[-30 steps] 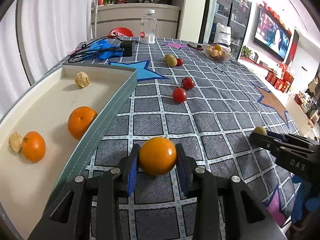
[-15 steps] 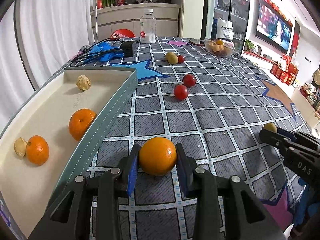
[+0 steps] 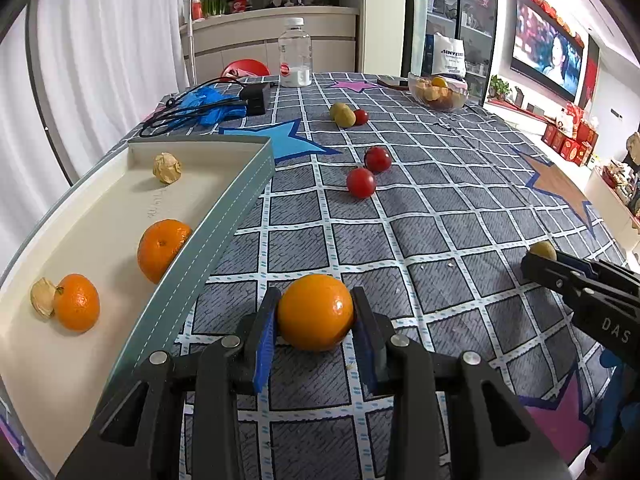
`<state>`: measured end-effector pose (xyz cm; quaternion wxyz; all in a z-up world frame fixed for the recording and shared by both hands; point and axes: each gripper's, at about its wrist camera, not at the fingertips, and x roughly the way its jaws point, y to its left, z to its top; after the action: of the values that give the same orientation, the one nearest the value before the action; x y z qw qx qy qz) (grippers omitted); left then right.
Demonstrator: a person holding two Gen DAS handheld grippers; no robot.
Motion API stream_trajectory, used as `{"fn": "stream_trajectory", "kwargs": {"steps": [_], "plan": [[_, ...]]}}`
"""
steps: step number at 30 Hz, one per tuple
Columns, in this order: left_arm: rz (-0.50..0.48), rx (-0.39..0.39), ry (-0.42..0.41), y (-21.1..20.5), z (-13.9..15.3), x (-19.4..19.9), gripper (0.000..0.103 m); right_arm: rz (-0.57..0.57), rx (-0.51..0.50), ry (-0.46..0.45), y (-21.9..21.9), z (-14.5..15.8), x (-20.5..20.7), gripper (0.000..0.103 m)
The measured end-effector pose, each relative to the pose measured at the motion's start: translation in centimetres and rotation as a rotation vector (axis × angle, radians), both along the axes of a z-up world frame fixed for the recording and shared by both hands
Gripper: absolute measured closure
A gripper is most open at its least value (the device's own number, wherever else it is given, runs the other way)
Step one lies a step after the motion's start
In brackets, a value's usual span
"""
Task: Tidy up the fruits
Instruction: 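Carry the orange and yellow fruit into the white tray and open both grippers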
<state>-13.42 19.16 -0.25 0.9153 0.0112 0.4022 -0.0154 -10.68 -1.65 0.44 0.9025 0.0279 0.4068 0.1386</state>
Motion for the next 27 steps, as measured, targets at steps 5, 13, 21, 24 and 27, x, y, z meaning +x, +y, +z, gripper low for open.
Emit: {"fn": "stream_trajectory", "kwargs": {"steps": [5,13,21,24,27], "plan": [[-0.002,0.004,0.0,0.0,0.0,0.0,0.065,0.0,-0.024,0.0,0.4,0.0,0.0,0.074],[-0.017,-0.025,-0.002,0.2,0.1,-0.2,0.065,-0.003,-0.023,-0.005,0.3,0.0,-0.1,0.075],[-0.042,-0.058,-0.026,0.7,0.8,-1.0,0.065,0.025,0.021,0.007,0.9,1.3,0.0,0.075],[-0.043,-0.067,-0.022,1.4,1.2,-1.4,0.065,0.054,0.018,-0.001,2.3,2.3,0.3,0.075],[-0.014,-0.082,-0.041,3.2,2.3,-1.5,0.065,0.091,0.025,-0.004,4.4,3.2,0.9,0.075]]}}
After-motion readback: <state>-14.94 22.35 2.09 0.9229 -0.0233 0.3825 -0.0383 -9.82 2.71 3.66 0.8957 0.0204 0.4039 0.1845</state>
